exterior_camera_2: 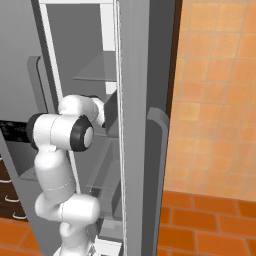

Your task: Place one lime and one steak in each tupperware on the nearby counter, to pack two identical lunches.

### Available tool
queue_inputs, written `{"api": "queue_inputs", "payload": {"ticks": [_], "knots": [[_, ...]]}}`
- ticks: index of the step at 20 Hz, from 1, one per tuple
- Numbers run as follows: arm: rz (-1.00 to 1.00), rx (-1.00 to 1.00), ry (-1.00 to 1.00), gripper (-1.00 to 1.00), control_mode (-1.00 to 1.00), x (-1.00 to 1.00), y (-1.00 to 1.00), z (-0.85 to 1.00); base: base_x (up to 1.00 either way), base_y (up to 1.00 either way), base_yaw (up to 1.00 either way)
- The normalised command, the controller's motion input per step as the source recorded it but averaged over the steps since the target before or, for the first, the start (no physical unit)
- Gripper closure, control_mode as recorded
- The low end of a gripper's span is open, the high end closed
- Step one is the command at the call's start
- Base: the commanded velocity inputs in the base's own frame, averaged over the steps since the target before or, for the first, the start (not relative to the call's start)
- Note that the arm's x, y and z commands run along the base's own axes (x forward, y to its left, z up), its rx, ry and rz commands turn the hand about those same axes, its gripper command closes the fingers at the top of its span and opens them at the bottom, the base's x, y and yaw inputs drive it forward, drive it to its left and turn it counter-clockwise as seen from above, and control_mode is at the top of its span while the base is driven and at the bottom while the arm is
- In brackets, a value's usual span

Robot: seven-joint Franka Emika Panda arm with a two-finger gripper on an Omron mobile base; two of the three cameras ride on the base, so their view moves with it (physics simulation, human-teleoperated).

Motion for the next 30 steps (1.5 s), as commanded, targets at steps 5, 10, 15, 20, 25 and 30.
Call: {"api": "queue_inputs", "payload": {"ticks": [5, 10, 15, 20, 25, 30], "knots": [[0.00, -0.05, 0.00, 1.00, -1.00, 0.00, 0.00, -0.56, 0.00, 0.00, 0.00], [0.00, -0.01, 0.00, 1.00, -1.00, -0.77, -0.05, -0.10, 0.00, 0.00, 0.00], [0.00, 0.00, -0.05, 1.00, -1.00, -1.00, -0.03, 0.00, 0.00, 0.00, 0.00], [0.00, 0.00, -0.10, 1.00, -1.00, -1.00, 0.00, 0.48, 0.00, 0.00, 0.00], [0.00, 0.00, 0.00, 1.00, -1.00, -1.00, 0.00, 0.94, 0.00, 0.00, 0.00], [-0.03, -0.06, 0.04, 1.00, -1.00, -1.00, 0.02, 0.99, 0.00, 0.00, 0.00]]}}
